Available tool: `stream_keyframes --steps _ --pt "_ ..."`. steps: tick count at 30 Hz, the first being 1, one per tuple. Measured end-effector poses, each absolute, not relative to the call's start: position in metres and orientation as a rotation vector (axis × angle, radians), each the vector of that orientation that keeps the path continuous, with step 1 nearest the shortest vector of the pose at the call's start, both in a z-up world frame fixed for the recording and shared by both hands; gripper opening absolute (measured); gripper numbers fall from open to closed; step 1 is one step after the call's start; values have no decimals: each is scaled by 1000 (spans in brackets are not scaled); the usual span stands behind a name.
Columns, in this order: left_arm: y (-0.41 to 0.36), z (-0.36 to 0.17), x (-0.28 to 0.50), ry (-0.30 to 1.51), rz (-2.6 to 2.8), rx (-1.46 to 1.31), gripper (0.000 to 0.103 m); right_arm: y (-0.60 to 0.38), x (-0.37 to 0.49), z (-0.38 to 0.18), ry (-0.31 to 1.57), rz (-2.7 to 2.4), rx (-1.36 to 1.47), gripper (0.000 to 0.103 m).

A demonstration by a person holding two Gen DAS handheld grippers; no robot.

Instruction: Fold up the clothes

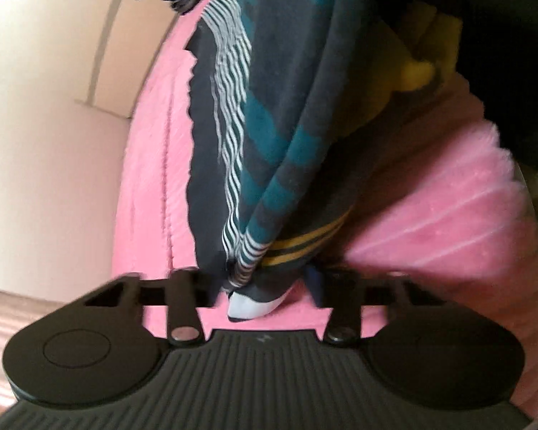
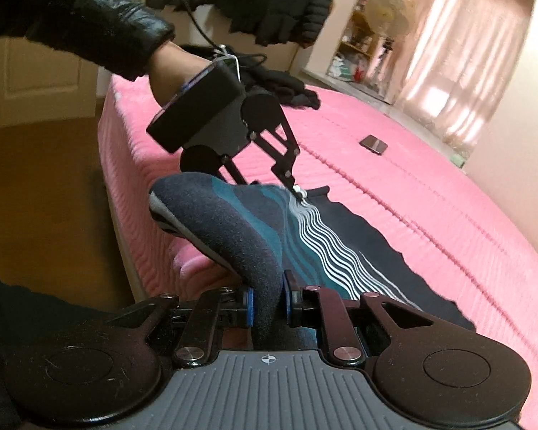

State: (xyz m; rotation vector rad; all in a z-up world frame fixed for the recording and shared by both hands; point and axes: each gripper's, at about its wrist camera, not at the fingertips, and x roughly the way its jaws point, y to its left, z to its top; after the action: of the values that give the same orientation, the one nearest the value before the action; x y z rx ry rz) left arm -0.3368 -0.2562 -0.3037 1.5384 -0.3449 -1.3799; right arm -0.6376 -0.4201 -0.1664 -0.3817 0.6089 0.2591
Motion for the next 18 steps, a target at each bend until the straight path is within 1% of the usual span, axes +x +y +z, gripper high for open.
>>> stream_keyframes --steps 1,2,6,9,12,15,18 --pt "-258 -298 -336 -336 -1381 1527 17 -424 -641 -165 596 249 -346 14" --pt "-260 -292 -336 -327 -1383 1516 16 -431 -644 -163 578 235 -289 14" --pt "-279 -243 -341 -319 -1360 1442 15 -464 -671 -150 481 141 -63 14" --pt "-307 -198 -356 -382 -1351 1420 15 -492 -700 -139 389 32 87 14" --pt "-353 -161 -377 -458 -1370 1433 15 -522 -732 -136 308 -94 241 13" --pt "-406 -143 -399 -520 -1403 1460 15 -551 -767 -144 251 -223 391 13" --pt "-463 -147 -425 -538 -1466 1488 15 -585 -787 -164 224 -335 555 13"
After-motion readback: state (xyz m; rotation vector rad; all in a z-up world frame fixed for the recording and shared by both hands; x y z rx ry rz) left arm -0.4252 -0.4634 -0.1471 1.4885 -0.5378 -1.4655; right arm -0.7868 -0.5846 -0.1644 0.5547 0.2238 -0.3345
